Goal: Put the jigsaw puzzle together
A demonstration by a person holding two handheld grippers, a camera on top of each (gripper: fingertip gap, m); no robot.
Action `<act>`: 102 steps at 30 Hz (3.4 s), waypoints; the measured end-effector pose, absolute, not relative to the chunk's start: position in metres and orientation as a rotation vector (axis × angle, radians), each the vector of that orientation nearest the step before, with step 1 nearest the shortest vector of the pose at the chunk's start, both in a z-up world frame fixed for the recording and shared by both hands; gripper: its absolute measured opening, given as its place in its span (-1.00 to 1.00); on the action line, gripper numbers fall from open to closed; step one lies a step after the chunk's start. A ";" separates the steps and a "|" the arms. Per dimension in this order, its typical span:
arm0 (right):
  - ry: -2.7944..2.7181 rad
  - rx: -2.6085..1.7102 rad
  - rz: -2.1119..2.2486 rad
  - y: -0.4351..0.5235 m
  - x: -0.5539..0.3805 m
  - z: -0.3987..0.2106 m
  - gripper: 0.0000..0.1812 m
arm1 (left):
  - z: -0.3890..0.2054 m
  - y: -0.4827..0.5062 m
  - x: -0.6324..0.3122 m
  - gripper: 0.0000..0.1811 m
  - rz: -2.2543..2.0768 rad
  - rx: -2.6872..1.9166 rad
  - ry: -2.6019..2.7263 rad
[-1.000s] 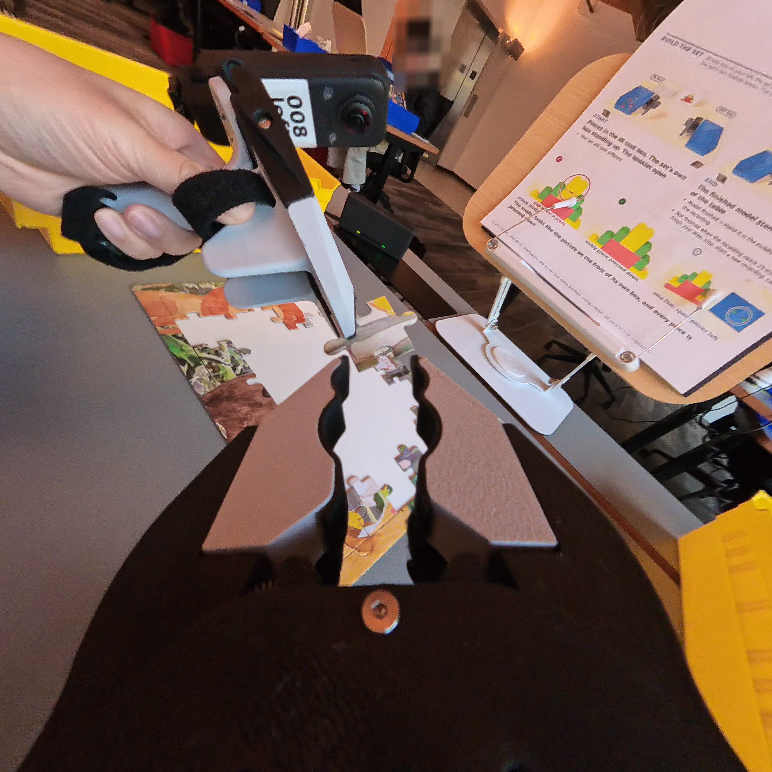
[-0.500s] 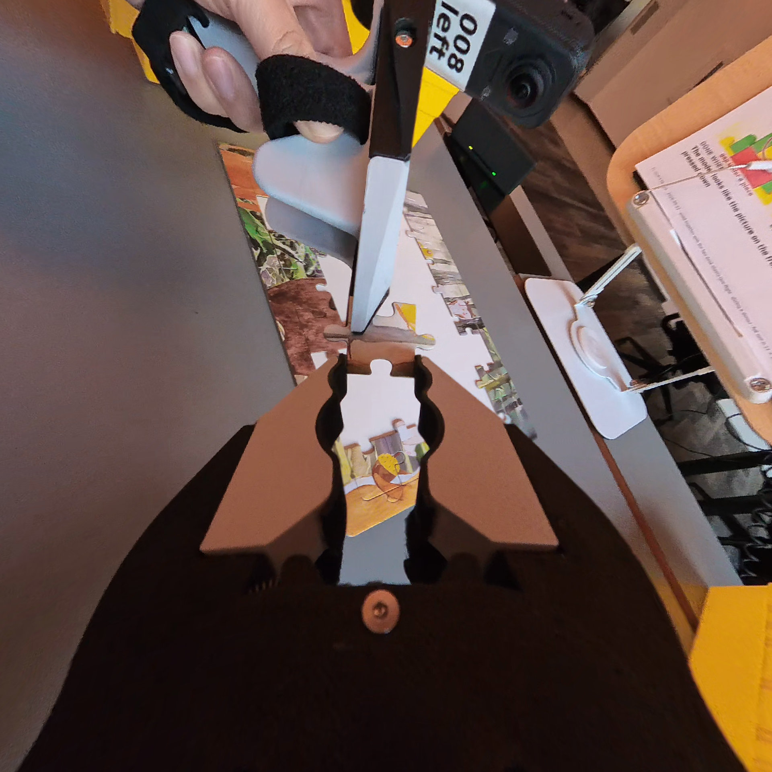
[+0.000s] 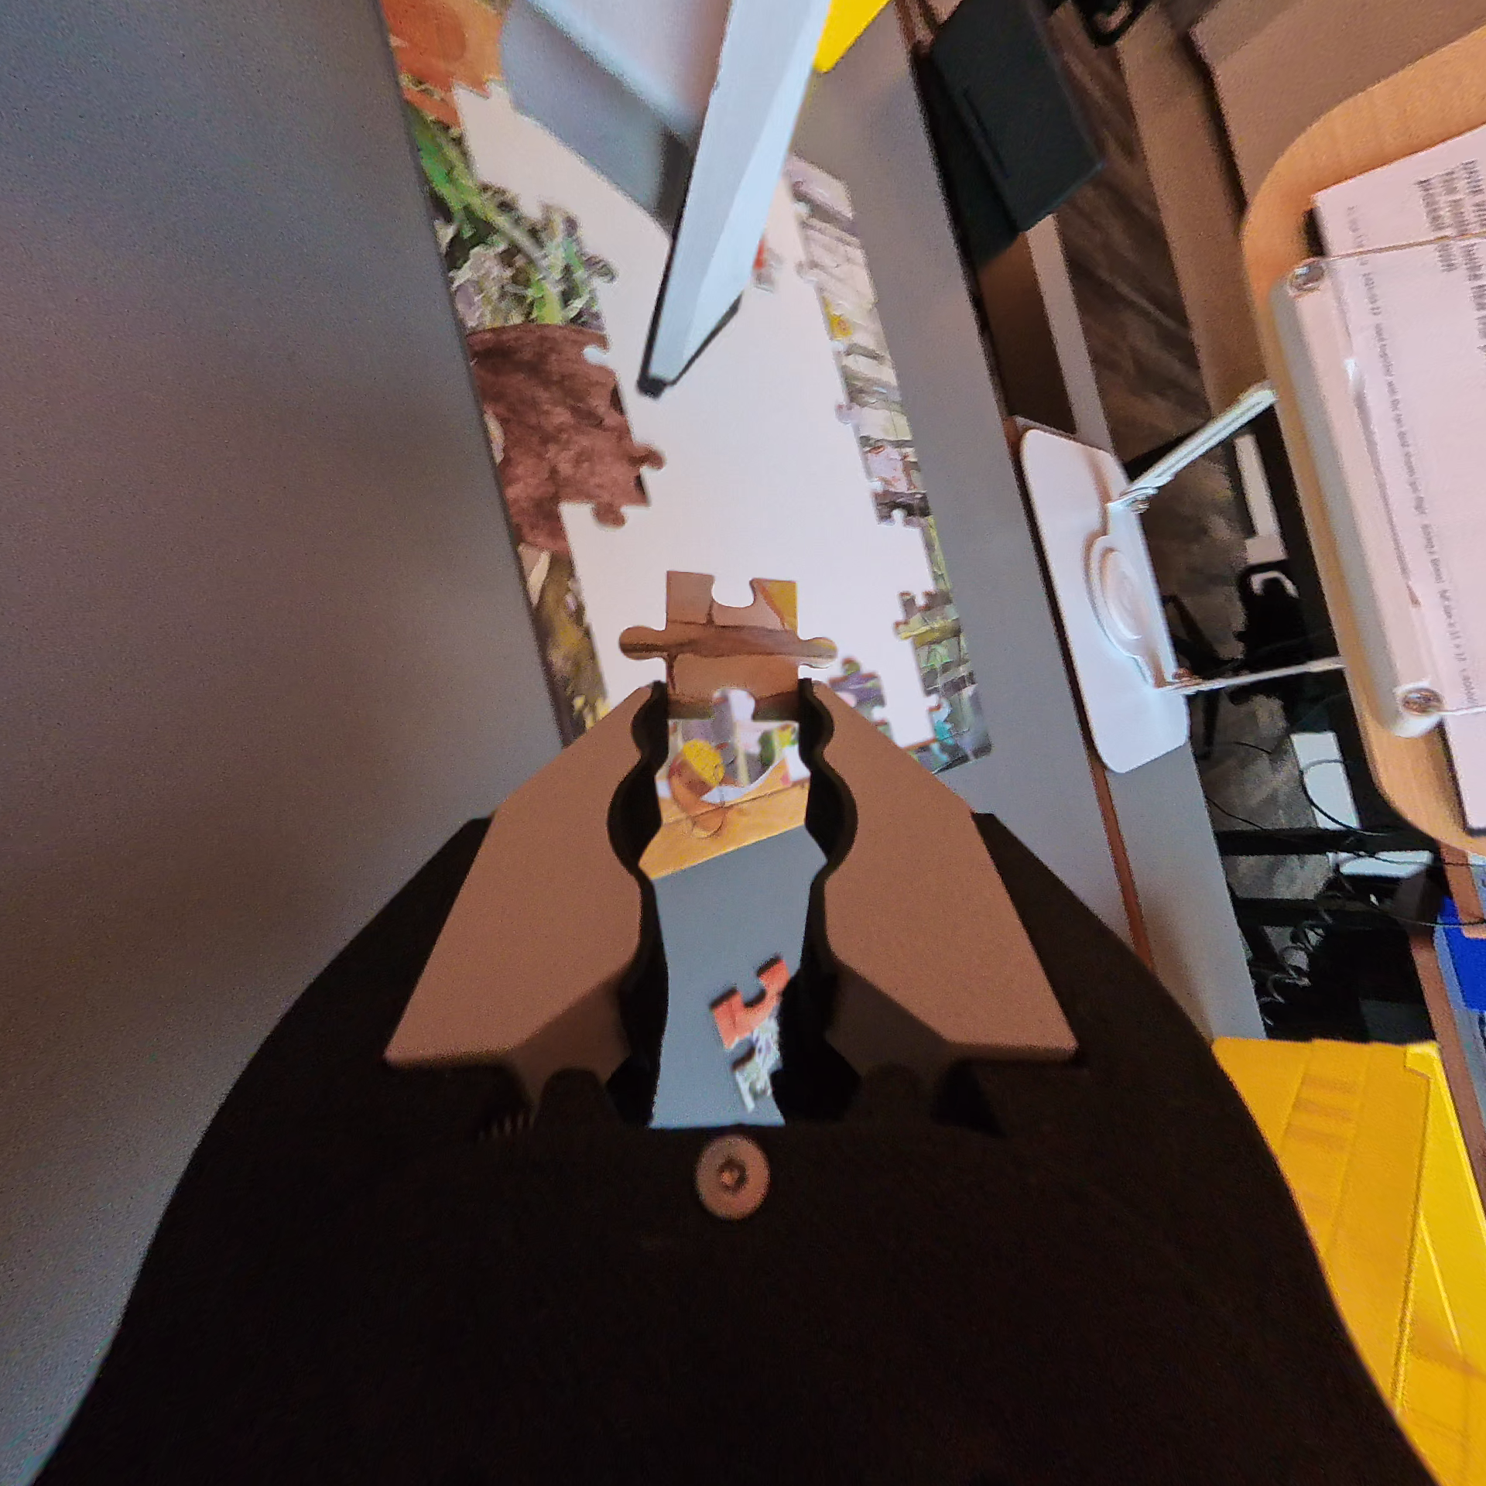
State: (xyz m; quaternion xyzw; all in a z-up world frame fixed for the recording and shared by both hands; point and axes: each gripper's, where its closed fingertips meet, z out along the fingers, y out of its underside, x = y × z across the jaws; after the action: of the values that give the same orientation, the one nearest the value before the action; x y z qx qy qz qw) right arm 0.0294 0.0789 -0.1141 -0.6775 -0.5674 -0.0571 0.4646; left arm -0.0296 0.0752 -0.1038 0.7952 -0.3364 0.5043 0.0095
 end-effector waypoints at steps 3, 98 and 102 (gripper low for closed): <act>-1.483 -1.738 -0.100 0.065 0.051 -0.128 -0.65 | -0.106 0.074 -0.032 -0.87 1.539 2.488 -1.057; -0.319 -1.754 -0.279 0.080 0.275 -0.053 -0.81 | -0.126 0.179 -0.342 -0.48 0.369 3.223 -1.156; -0.352 -1.772 -0.279 0.082 0.271 -0.058 -0.81 | -0.146 0.172 -0.341 -0.41 0.317 3.118 -1.255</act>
State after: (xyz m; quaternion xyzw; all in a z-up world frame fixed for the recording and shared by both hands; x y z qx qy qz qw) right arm 0.2706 0.0817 -0.0584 -0.7676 -0.1523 -0.1210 0.6107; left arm -0.3409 0.1718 -0.1465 0.9172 -0.3693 0.0932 -0.1171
